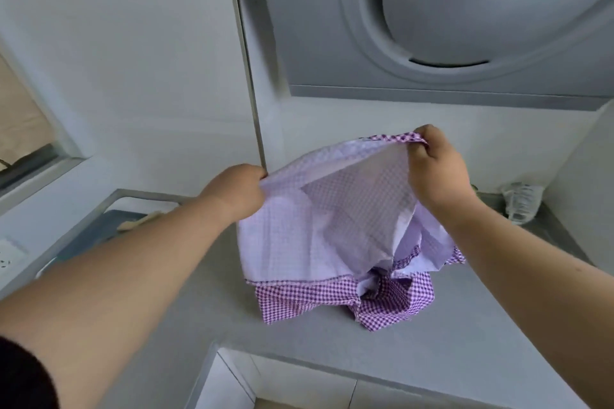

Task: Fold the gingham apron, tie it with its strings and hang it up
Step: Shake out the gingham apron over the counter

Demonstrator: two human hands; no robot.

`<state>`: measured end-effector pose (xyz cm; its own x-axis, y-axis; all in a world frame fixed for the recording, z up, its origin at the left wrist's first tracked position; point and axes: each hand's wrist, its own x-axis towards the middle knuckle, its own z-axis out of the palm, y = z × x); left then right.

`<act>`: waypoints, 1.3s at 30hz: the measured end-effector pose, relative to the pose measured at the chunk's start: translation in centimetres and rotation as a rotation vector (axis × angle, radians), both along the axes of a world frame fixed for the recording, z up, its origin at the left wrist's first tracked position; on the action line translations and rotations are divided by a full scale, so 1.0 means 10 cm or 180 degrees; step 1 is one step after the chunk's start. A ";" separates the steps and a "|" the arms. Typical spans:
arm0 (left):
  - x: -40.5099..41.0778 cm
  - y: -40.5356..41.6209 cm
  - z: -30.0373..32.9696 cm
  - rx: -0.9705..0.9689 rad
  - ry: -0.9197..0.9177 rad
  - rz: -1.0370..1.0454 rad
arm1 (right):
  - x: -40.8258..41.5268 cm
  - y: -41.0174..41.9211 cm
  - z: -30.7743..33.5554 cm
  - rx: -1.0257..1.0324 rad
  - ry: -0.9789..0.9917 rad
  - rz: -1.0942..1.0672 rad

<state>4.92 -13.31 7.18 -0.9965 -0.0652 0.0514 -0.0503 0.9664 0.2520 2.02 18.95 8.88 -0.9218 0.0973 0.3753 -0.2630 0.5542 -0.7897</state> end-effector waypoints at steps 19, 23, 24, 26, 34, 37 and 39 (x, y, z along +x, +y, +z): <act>0.28 -0.23 1.14 0.0883 0.1253 -0.0573 | 0.83 0.84 -0.09 0.1845 -0.0971 -0.1104; 0.27 0.01 1.37 0.0197 0.1144 -0.1052 | 0.96 0.47 -0.10 0.1940 0.0388 -0.1125; 0.29 0.15 1.39 0.0250 0.1172 -0.1186 | 1.04 0.27 -0.09 0.1966 0.1149 -0.0743; 0.36 0.50 1.43 0.0328 0.1169 -0.1537 | 1.26 -0.24 -0.06 0.2430 0.2175 0.0681; 0.78 1.57 1.46 0.0095 0.0631 -0.3026 | 1.14 -1.12 -0.48 0.5229 0.0914 0.1351; 0.75 1.54 1.45 0.0448 0.0622 -0.2937 | 0.91 -0.84 -0.36 0.4823 0.0222 0.1126; 0.66 1.45 1.37 0.0671 0.0696 -0.2708 | 0.80 -0.69 -0.28 0.4382 -0.0276 0.0684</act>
